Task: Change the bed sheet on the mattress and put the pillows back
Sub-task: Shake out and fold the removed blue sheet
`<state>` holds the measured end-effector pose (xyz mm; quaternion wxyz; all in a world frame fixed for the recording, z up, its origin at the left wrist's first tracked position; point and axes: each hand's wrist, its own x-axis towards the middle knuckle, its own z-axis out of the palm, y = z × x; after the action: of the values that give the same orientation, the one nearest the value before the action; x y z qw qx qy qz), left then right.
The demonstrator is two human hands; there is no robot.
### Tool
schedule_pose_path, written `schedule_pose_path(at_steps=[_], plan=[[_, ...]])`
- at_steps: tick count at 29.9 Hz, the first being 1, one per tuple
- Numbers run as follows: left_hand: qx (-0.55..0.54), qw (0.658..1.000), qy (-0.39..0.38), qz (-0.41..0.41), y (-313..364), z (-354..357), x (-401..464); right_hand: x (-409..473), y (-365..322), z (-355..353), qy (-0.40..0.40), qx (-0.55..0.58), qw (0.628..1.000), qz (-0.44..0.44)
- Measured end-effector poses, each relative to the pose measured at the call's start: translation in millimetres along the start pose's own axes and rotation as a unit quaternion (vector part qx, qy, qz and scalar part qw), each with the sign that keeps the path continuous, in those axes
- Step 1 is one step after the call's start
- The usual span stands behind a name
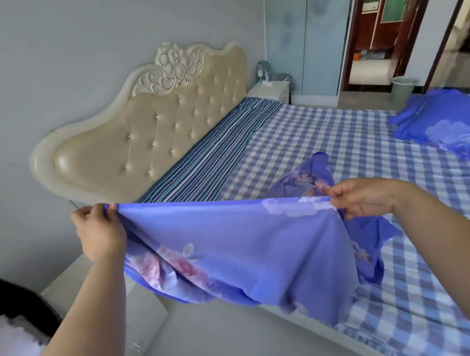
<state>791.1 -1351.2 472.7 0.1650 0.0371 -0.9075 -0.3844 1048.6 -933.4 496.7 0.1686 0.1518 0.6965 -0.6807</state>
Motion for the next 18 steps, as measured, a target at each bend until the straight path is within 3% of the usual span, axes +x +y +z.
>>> schedule_pose_path(at_steps=[7, 9, 11, 13, 14, 16, 18], plan=[[0.019, 0.987, 0.083, 0.137, 28, 6, 4, -12, 4, -23, -0.03, 0.019, 0.999, 0.027], [0.054, 0.989, 0.036, 0.136, 35, 12, 12, -11, 0, -26, 0.009, 0.005, 0.999, 0.054], [0.098, 0.989, -0.07, 0.089, 41, 25, 18, -3, -2, -28, 0.145, -0.061, 0.984, 0.085], [0.1, 0.978, -0.181, 0.042, 52, 44, 13, 18, -3, -25, 0.307, -0.114, 0.941, 0.081], [0.077, 0.975, -0.207, 0.024, 61, 55, 5, 29, -6, -17, 0.352, -0.14, 0.923, 0.069], [0.016, 0.975, -0.221, 0.025, 89, 77, -19, 50, -14, 6, 0.357, -0.209, 0.91, 0.036], [-0.044, 0.958, -0.271, 0.085, 128, 90, -50, 64, -26, 33, 0.313, -0.235, 0.92, -0.013]])
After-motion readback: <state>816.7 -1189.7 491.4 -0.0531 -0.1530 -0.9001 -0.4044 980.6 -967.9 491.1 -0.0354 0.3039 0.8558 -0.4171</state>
